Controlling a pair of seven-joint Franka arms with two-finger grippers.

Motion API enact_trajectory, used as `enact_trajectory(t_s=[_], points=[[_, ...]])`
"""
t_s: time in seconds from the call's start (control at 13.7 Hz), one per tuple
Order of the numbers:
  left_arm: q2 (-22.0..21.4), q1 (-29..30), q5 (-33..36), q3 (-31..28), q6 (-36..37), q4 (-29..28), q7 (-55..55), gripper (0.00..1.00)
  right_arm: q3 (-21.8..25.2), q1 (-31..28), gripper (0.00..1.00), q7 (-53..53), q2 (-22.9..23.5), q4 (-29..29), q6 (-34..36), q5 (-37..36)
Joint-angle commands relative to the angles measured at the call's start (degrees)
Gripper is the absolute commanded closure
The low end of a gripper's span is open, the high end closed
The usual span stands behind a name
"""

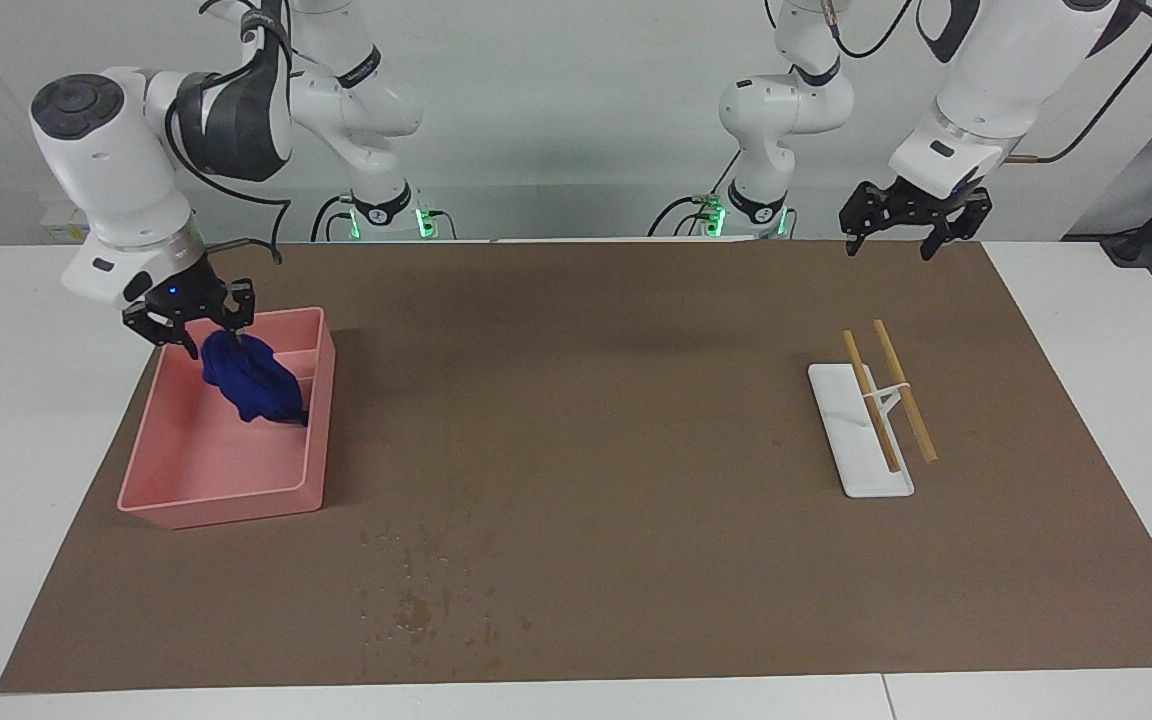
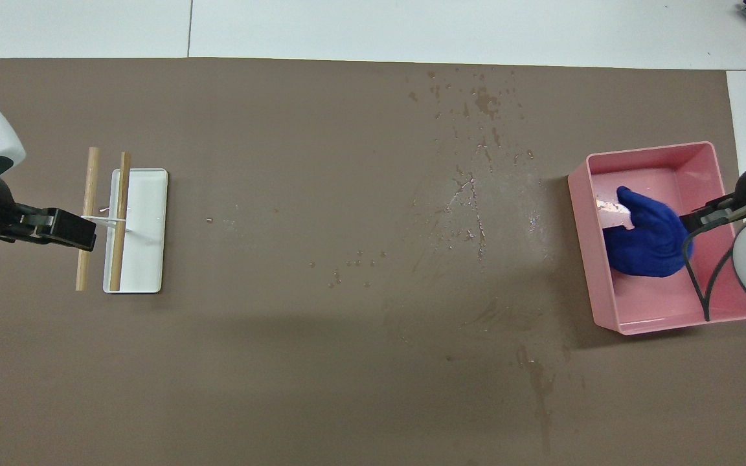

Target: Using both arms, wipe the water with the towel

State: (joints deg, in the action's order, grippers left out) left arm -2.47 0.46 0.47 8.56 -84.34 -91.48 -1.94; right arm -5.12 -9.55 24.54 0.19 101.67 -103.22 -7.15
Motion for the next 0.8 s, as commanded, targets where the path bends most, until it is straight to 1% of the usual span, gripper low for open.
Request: enact_trajectory(t_s=[0.0, 0.15, 0.22, 0.36, 0.44, 0.51, 0.58, 0.73], points=[[-1.6, 0.8, -0.6, 0.2, 0.1, -1.6, -0.8, 0.0, -2.0, 0.0, 0.0, 0.7, -1.2, -5.8, 5.2, -0.2], [-1.6, 0.8, -0.5, 0.2, 0.1, -1.6, -0.8, 0.0, -3.0, 0.1, 0.0, 0.5, -2.7, -8.4, 7.6, 0.2], [-1.6, 0.8, -0.5, 0.2, 0.1, -1.6, -0.8, 0.0, -4.3, 0.0, 0.0, -0.4, -3.7, -10.0, 10.0, 1.3], [-1.6, 0.8, -0.6, 0.2, 0.1, -1.6, -0.8, 0.0, -6.1, 0.1, 0.0, -7.2, -4.3, -11.6, 13.8, 1.4], [-1.6, 0.8, -0.5, 0.2, 0.1, -1.6, -0.8, 0.0, -8.3, 0.0, 0.0, -12.1, -4.1, -13.0, 16.4, 1.7], [-1.6, 0.8, -0.5, 0.2, 0.1, -1.6, -0.8, 0.0, -8.8, 0.0, 0.0, -18.1, -3.7, -14.2, 17.8, 3.8], [-1.6, 0.8, -0.5, 0.2, 0.1, -1.6, -0.8, 0.0, -8.8, 0.1, 0.0, -22.5, -3.8, -14.2, 17.8, 5.7], [-1.6, 0.8, -0.6, 0.2, 0.1, -1.6, -0.8, 0.0, -10.0, 0.9, 0.0, -25.3, -3.4, -14.7, 18.2, 6.3]])
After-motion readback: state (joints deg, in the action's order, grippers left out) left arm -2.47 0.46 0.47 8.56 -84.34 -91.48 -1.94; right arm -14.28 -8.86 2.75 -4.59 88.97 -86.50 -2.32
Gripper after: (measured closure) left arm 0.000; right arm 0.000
